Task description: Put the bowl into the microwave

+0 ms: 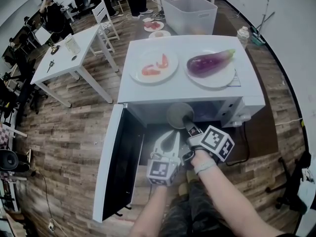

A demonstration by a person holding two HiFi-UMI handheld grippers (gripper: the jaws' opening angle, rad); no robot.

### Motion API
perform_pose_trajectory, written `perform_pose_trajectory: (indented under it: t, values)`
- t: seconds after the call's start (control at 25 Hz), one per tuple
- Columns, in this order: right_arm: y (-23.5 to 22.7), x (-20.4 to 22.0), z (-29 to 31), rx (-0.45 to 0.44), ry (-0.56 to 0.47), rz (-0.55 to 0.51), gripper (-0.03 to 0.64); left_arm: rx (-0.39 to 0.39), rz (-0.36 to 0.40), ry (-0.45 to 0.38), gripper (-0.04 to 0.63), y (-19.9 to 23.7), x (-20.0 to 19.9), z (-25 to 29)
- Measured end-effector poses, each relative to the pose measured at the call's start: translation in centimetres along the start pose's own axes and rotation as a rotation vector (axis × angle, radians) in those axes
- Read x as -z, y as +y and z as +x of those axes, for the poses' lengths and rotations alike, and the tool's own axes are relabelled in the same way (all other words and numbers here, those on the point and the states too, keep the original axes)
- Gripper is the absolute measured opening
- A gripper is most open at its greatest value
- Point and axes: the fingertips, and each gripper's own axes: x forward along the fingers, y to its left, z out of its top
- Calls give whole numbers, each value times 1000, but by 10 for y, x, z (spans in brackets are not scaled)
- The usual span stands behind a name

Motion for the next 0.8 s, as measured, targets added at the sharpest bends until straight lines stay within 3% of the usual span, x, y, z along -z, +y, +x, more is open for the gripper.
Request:
perform_pose_trajectory:
  t: [0.36, 0.8]
  values:
    - [4, -1, 1, -3, -5, -30, 188, 3, -1, 9, 9, 2, 2, -3]
    - [7, -10, -2, -1, -20, -101, 189, 7, 1, 3, 9, 3, 0, 1]
